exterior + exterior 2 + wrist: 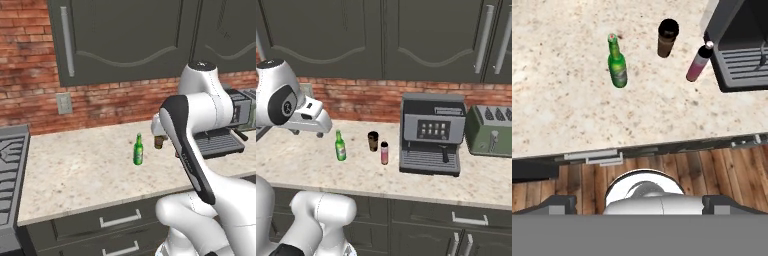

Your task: Move the drinks to the dining counter.

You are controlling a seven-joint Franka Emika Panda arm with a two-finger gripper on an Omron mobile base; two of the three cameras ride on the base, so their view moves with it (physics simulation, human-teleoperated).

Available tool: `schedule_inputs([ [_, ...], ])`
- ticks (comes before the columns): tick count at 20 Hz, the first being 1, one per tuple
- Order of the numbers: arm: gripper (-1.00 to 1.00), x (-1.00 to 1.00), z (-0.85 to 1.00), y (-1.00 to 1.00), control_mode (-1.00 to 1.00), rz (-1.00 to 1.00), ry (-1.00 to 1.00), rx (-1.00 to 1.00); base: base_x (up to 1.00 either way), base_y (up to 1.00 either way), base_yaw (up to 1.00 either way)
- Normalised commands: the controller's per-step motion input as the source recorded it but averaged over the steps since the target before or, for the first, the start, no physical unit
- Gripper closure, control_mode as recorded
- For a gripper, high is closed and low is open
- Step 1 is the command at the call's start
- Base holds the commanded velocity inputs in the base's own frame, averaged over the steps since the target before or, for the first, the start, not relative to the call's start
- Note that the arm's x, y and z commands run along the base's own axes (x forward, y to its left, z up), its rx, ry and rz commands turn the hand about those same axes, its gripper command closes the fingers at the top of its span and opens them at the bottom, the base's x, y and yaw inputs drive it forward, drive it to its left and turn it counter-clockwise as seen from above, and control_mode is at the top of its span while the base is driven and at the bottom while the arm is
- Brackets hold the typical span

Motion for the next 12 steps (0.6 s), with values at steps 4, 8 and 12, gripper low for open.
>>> schedule_inputs([
  [4,-1.0,0.0,0.0,0.0,1.0,0.0,0.0,0.0,0.26,0.02,0.0],
  [8,-1.0,0.0,0.0,0.0,1.0,0.0,0.0,0.0,0.43,0.17,0.0],
  [12,-1.0,0.13,-0.09,0.04,-1.0,0.01,0.01,0.0,0.37,0.08,0.01],
])
